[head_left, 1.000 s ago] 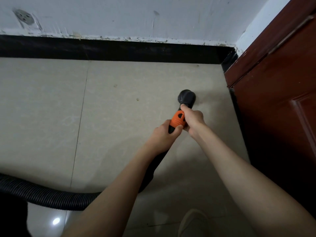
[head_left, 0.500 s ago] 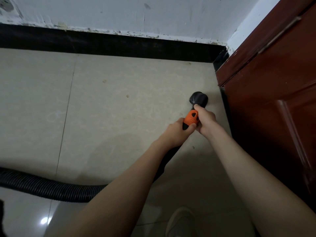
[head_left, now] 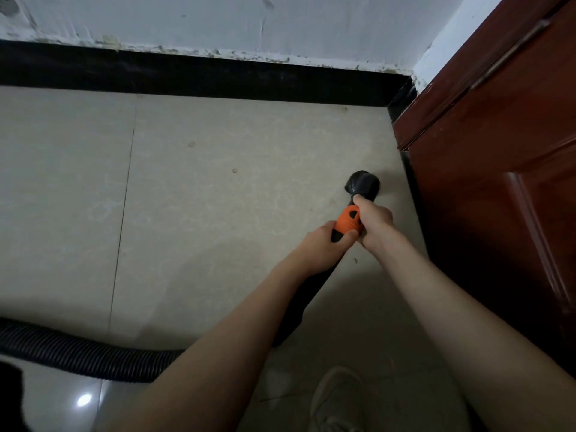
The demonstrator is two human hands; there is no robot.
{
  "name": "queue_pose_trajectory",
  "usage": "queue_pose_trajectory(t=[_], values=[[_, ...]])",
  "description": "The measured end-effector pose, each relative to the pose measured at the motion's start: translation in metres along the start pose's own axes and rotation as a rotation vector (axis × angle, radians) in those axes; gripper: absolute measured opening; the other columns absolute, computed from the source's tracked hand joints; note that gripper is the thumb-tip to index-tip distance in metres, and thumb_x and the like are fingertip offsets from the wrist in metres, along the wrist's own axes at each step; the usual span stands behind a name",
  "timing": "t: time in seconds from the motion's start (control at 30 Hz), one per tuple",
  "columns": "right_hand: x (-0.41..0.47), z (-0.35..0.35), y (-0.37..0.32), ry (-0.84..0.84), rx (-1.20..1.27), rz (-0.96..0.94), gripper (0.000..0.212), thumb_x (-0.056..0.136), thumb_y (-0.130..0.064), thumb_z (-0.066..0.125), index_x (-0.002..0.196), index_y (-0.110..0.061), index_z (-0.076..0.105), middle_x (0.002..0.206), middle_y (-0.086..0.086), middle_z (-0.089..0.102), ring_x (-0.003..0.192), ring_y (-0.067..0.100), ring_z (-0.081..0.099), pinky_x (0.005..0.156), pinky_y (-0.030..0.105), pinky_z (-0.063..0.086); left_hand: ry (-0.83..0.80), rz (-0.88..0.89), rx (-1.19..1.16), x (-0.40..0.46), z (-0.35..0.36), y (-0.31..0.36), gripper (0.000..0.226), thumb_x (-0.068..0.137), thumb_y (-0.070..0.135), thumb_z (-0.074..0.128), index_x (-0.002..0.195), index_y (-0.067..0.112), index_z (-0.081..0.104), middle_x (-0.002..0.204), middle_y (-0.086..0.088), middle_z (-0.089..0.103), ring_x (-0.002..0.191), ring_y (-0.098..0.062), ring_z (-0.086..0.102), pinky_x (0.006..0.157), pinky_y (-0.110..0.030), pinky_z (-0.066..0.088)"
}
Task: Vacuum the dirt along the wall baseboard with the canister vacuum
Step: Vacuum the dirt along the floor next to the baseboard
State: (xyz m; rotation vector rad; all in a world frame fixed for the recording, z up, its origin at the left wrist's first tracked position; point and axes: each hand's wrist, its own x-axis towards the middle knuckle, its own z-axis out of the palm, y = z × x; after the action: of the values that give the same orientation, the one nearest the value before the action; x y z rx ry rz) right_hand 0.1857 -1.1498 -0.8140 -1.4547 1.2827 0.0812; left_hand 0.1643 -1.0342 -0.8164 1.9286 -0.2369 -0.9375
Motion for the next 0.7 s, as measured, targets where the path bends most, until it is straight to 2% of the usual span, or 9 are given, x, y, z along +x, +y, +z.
queue_pose_trajectory(t=[0.13, 0.2, 0.27, 0.37, 0.43, 0.53, 0.7], values=[[-0.003, 0.015, -0.014, -0.063, 0.010, -0.047, 0.021, 0.093, -0.022, 0.062, 0.103, -0.005, 0.056, 0.090, 0.008, 0.059, 0.079, 0.022, 0.058, 0.078, 0.038, 0.052, 0.036, -0.020, -0.069, 0.007, -0.015, 0.001, 0.039, 0.096, 0.039, 0.048, 0.116, 0.006, 0.055, 0.106, -0.016, 0.063, 0.100, -0.031, 0.059, 0.079, -0.033, 0.042], [-0.010, 0.029, -0.011, -0.091, -0.034, -0.077, 0.025, 0.091, -0.024, 0.063, 0.106, -0.004, 0.058, 0.096, 0.011, 0.061, 0.083, 0.025, 0.062, 0.082, 0.040, 0.054, 0.093, -0.022, -0.111, -0.002, -0.023, -0.010, 0.037, 0.096, 0.037, 0.049, 0.114, 0.006, 0.055, 0.104, -0.018, 0.064, 0.097, -0.031, 0.061, 0.080, -0.034, 0.044], [-0.022, 0.044, 0.001, -0.125, -0.110, -0.084, 0.032, 0.090, -0.028, 0.064, 0.109, -0.002, 0.060, 0.101, 0.014, 0.063, 0.095, 0.030, 0.065, 0.090, 0.045, 0.054, 0.168, -0.026, -0.157, -0.019, -0.026, -0.027, 0.033, 0.096, 0.034, 0.050, 0.113, 0.006, 0.056, 0.093, -0.015, 0.064, 0.086, -0.029, 0.060, 0.075, -0.033, 0.043], [-0.040, 0.060, 0.021, -0.198, -0.173, -0.086, 0.025, 0.090, -0.030, 0.063, 0.091, -0.005, 0.061, 0.092, 0.011, 0.066, 0.094, 0.031, 0.066, 0.091, 0.047, 0.054, 0.233, -0.044, -0.235, -0.044, -0.029, -0.051, 0.019, 0.095, 0.030, 0.053, 0.100, 0.012, 0.055, 0.078, -0.005, 0.058, 0.073, -0.021, 0.055, 0.070, -0.033, 0.042], [-0.050, 0.068, 0.026, -0.238, -0.175, -0.082, 0.022, 0.090, -0.029, 0.063, 0.081, -0.009, 0.058, 0.086, 0.008, 0.065, 0.089, 0.028, 0.065, 0.089, 0.046, 0.055, 0.275, -0.063, -0.236, -0.055, -0.032, -0.058, 0.015, 0.094, 0.031, 0.053, 0.089, 0.017, 0.054, 0.074, -0.005, 0.058, 0.069, -0.020, 0.054, 0.067, -0.033, 0.042], [-0.062, 0.080, 0.028, -0.279, -0.218, -0.094, 0.025, 0.090, -0.029, 0.062, 0.097, -0.005, 0.062, 0.097, 0.012, 0.066, 0.093, 0.028, 0.065, 0.089, 0.043, 0.055, 0.345, -0.082, -0.242, -0.070, -0.038, -0.064, 0.015, 0.093, 0.031, 0.053, 0.080, 0.023, 0.052, 0.071, -0.004, 0.058, 0.064, -0.017, 0.053, 0.062, -0.031, 0.041], [-0.094, 0.090, 0.051, -0.344, -0.373, -0.097, 0.035, 0.088, -0.032, 0.062, 0.104, -0.001, 0.065, 0.103, 0.016, 0.069, 0.093, 0.030, 0.066, 0.079, 0.038, 0.054, 0.399, -0.170, -0.289, -0.111, -0.035, -0.082, 0.017, 0.092, 0.025, 0.053, 0.077, 0.019, 0.051, 0.064, -0.005, 0.054, 0.059, -0.018, 0.051, 0.057, -0.032, 0.038]])
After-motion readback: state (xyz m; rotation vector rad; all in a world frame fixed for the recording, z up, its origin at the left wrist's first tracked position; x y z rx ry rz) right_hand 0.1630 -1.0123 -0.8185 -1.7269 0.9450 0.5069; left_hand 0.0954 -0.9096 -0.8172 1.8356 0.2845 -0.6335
